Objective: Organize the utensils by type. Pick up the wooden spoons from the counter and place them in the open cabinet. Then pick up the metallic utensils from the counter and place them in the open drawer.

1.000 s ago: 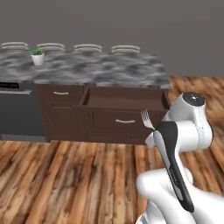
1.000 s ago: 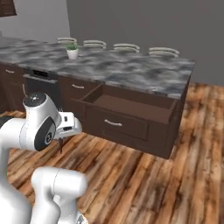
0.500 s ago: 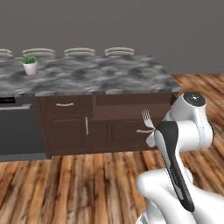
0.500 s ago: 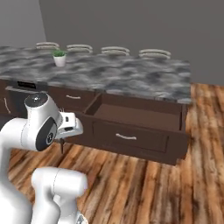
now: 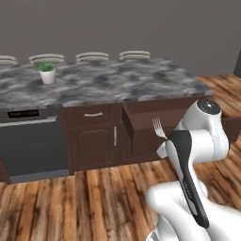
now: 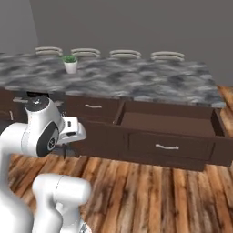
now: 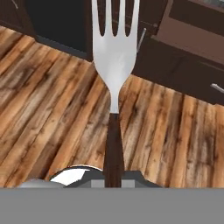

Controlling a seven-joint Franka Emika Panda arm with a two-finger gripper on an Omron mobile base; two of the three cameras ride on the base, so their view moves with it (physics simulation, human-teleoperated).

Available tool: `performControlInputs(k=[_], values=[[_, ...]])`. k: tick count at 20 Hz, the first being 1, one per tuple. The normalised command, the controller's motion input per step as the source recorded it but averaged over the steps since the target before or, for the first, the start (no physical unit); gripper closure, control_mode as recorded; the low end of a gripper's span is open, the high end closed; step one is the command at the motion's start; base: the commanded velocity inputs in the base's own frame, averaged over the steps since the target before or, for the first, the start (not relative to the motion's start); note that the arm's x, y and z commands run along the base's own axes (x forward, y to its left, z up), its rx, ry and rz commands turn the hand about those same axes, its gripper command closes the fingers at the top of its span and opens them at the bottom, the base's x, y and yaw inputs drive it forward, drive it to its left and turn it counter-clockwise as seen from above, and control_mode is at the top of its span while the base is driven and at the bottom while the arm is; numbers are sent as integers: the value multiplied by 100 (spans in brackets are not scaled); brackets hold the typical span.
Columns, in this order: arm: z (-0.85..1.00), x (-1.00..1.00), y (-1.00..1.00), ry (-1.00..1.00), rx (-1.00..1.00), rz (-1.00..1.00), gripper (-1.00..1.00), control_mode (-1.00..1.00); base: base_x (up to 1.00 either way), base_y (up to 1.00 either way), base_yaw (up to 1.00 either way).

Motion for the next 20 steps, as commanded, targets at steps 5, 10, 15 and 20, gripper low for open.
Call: performControlInputs(k=[5,10,15,20], values=[[0,0,0,0,0,0,100,100,49,80,-44],[0,0,0,0,0,0,100,100,68,58,-61],[0,0,0,0,0,0,100,100,61,63,-59],[0,0,0,0,0,0,100,100,29,81,-49]])
